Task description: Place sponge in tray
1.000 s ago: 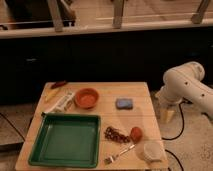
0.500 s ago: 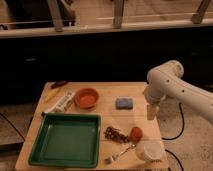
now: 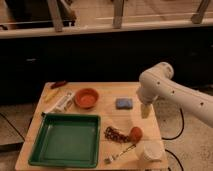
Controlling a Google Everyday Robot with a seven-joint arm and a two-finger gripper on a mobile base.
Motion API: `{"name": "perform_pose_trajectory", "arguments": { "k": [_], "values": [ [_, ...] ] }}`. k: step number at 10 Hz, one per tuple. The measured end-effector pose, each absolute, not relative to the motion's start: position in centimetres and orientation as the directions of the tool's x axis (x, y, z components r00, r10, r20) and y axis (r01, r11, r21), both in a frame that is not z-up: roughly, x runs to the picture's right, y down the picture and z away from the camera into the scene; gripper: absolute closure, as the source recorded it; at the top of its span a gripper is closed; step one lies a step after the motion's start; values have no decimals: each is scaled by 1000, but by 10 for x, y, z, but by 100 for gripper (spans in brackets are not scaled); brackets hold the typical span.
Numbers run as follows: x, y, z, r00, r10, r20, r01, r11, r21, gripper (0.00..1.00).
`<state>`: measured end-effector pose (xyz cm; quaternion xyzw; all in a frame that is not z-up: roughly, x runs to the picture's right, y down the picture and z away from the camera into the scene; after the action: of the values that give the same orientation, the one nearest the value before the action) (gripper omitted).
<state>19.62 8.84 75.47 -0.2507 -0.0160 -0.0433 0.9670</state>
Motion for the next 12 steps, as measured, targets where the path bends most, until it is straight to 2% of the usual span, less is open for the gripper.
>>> {"name": "perform_pose_trajectory", "arguments": {
  "k": [12],
  "values": [
    [171,84,810,984,-131,123,173,872,-459,20]
  ]
}}
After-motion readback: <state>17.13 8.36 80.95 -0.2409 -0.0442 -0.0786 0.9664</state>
